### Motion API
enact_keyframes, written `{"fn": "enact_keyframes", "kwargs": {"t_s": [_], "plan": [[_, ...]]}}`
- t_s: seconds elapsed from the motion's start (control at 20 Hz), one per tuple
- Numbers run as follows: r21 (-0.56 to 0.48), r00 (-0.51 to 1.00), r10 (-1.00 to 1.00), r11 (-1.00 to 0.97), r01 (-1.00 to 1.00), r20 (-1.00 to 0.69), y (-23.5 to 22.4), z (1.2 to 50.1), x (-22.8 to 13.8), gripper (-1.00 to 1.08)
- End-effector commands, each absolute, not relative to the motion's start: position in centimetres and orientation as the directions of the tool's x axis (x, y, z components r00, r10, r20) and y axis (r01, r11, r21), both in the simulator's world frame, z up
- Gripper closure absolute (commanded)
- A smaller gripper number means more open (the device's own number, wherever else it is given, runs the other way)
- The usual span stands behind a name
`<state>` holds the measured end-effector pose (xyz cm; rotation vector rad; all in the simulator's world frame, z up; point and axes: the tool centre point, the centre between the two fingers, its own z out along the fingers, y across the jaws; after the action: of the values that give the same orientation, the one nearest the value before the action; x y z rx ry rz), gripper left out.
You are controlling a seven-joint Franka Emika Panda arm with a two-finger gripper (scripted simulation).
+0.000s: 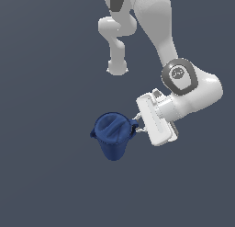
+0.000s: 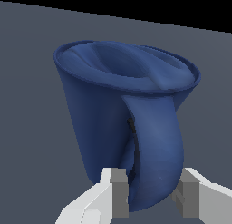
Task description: Pick up the object and move it to a goal position.
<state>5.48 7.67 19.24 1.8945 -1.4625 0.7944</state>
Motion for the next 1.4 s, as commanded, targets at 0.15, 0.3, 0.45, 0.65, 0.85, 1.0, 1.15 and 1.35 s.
{"fn": "enact_keyframes", "kwargs": {"t_s": [0.15,0.3,0.45,0.65,0.85,1.0,1.15,1.35], "plan": [[0.000,0.076,-0.629,-0.120,-0.993,0.773,7.6,19.2,5.5,1.08],[0.000,0.076,-0.629,-0.120,-0.993,0.773,7.6,19.2,5.5,1.08],[-0.001,0.076,-0.629,-0.120,-0.993,0.773,7.6,19.3,5.5,1.08],[-0.001,0.076,-0.629,-0.120,-0.993,0.773,7.3,19.5,5.2,1.08],[0.000,0.076,-0.630,-0.120,-0.993,0.773,6.4,19.9,4.6,1.08],[0.000,0.077,-0.630,-0.120,-0.993,0.773,5.5,20.3,3.9,1.08],[0.001,0.077,-0.630,-0.120,-0.993,0.773,4.3,21.0,3.0,1.08],[0.002,0.078,-0.631,-0.120,-0.993,0.772,2.2,22.0,1.5,1.08]]}}
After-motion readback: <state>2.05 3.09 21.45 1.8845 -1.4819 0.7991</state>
